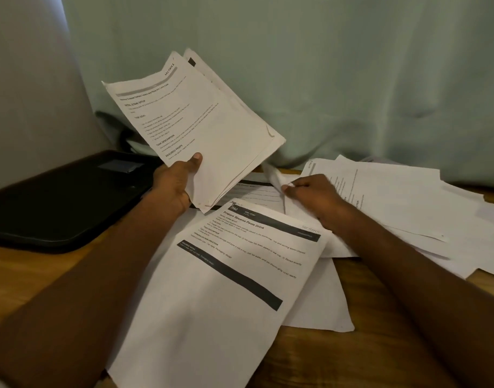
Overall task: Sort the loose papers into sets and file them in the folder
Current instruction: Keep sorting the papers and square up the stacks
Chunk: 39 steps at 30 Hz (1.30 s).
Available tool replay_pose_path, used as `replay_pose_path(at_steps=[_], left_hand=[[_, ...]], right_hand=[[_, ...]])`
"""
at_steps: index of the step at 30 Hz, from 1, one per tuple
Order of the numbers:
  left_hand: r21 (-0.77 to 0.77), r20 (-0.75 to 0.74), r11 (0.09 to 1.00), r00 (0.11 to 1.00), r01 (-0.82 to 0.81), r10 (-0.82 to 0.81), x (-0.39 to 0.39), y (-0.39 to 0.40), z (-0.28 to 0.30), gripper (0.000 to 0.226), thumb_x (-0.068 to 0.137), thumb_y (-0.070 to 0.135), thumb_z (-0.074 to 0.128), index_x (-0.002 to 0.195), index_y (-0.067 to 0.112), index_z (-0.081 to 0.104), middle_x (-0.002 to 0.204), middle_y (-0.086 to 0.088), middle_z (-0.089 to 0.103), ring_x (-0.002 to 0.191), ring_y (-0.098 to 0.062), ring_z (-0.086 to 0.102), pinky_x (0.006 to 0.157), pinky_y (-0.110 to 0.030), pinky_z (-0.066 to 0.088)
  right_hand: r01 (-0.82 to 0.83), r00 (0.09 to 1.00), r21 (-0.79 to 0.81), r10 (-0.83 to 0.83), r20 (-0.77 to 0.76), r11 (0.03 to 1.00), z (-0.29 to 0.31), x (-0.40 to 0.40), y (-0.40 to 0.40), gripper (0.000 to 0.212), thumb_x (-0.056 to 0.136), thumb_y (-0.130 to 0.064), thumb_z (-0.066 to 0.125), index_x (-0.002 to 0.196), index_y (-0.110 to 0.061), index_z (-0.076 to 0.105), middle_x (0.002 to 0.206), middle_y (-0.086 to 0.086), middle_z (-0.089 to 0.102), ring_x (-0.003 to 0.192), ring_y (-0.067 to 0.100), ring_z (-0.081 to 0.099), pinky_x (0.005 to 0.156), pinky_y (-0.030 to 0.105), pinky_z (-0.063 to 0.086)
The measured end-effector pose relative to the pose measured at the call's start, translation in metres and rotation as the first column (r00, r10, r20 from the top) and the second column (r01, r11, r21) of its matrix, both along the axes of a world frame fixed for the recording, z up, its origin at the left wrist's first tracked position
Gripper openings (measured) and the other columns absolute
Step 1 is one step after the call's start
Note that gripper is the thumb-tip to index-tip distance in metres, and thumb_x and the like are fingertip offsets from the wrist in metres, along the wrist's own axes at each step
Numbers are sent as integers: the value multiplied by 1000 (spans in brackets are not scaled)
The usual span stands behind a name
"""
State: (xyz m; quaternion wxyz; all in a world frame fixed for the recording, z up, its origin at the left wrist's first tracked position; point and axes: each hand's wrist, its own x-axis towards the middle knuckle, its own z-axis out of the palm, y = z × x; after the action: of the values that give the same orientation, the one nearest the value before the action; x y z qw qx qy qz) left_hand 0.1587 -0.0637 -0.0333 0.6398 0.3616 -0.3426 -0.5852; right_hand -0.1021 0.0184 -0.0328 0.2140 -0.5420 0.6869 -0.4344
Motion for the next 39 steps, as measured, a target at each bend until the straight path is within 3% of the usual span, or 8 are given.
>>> replay_pose_path(at_steps=[7,14,18,22,26,30,36,39], left_hand=[[23,43,1000,999,2,-3,1,-3,-3,44,85,15,82,127,15,68,118,-4,75,109,-26,71,86,-51,59],[30,40,1000,999,5,-6,-1,2,-1,45,86,15,82,128,16,68,120,-4,74,109,-26,71,91,-55,57],[47,59,999,998,-14,11,0,2,-1,45,83,17,85,125,18,69,116,-2,76,108,-27,71,92,-62,54],[51,65,999,998,-13,10,0,5,0,45,83,18,85,125,20,69,117,-3,75,109,-28,70,92,-64,53],[49,43,999,999,-23,20,0,8,2,46,86,15,82,129,17,66,121,-4,73,111,-27,69,83,-51,58],[38,9,999,999,-32,31,2,8,4,46,86,13,82,129,15,67,119,-4,74,108,-26,70,72,-43,59],[22,11,995,996,-92,92,2,6,1,47,87,9,80,130,12,64,123,-6,71,107,-24,68,90,-47,57],[28,14,996,996,-88,88,4,5,0,46,87,10,80,130,13,64,120,-5,71,105,-24,68,86,-46,58]], right_hand=[[245,842,-48,-188,506,968,13,-44,11,41,82,-26,84,113,-7,65,110,10,69,97,27,68,91,41,57],[246,834,-44,-189,519,968,11,-55,12,48,83,-29,84,120,-5,64,115,10,69,98,28,67,76,34,54],[226,916,-120,-169,364,967,7,-48,11,36,80,-19,85,111,-13,68,113,6,69,96,23,67,87,36,54],[1,1000,-225,-4,-14,974,-3,-33,12,73,76,9,78,137,-25,58,139,1,54,126,22,52,99,31,46],[-246,735,-22,171,-656,969,0,-12,6,53,78,3,71,115,-35,74,156,-3,43,141,24,40,108,46,42],[-154,630,80,160,-760,985,11,9,-7,16,91,-28,65,101,-23,76,116,-1,66,116,25,60,98,43,45],[-22,476,481,432,-766,877,24,18,-67,117,69,-100,40,153,-19,43,171,10,1,156,35,-7,123,62,4],[-32,639,660,523,-564,750,27,14,-106,159,32,-105,61,163,-26,15,171,-1,6,157,26,2,125,54,11]])
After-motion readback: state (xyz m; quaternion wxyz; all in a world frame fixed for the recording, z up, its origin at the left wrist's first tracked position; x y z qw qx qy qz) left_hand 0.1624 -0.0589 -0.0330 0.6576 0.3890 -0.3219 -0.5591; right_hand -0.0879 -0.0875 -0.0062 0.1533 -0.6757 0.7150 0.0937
